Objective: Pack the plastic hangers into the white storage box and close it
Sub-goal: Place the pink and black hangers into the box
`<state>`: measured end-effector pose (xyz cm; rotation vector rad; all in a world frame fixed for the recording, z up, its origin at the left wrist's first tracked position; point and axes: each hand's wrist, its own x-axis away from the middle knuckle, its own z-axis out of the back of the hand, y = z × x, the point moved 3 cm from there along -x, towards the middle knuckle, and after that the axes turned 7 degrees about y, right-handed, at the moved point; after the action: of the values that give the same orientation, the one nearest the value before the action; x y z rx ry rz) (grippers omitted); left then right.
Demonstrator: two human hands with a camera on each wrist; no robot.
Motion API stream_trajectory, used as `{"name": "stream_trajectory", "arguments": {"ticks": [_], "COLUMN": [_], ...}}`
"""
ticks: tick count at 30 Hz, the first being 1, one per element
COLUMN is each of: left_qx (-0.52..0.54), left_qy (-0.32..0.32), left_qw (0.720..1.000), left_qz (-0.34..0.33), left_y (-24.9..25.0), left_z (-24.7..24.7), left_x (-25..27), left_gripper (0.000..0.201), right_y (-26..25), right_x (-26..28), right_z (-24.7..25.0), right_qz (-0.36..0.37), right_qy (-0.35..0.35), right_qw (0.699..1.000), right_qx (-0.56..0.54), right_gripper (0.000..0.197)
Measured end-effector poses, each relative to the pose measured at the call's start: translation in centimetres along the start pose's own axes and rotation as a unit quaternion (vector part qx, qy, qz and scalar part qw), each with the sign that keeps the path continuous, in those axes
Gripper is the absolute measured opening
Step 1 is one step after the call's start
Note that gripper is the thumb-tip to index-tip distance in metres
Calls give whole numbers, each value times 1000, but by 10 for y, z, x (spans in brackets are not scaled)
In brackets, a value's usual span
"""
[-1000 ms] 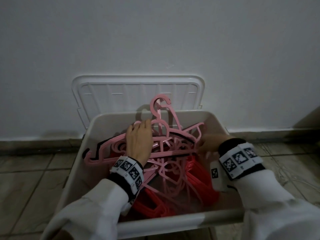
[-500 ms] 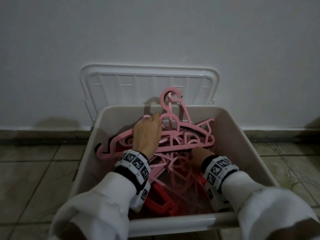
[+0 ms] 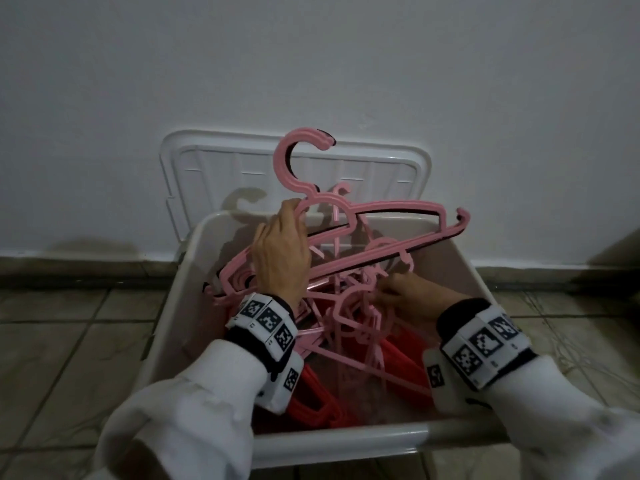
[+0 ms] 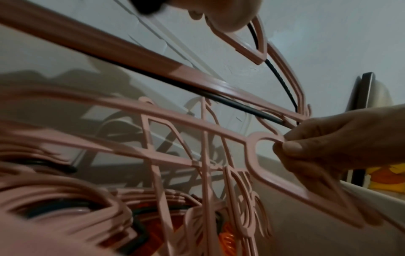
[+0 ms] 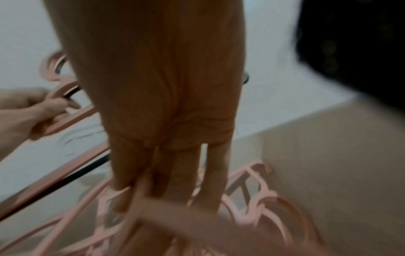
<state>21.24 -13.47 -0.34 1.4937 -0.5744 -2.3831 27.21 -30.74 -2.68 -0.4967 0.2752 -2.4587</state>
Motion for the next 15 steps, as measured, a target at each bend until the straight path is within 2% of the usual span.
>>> {"name": "stream_trajectory", "arguments": {"ticks": [6,8,10,15], "left_qx": [20,37,42,83], "left_qy": [29,32,34,56], "left_qw": [999,999,998,995], "left_qz": [0,17,29,28], "left_y": [4,4,4,3], "left_z": [6,7,7,7], "left_x": [1,0,1,1], "left_gripper": [23,25,27,28], "right_y": [-12,-12,-10,-9], "right_x": [5,6,6,4], "right_z": [-7,-8,-8,-8], "right_qz": [13,5,0,1], "right_qy": [-58,-78,-79,-56], "right_qw": [998,997,997,997], "right_qx": [-27,-26,-28,-56], "right_gripper": [24,33,38,27]}}
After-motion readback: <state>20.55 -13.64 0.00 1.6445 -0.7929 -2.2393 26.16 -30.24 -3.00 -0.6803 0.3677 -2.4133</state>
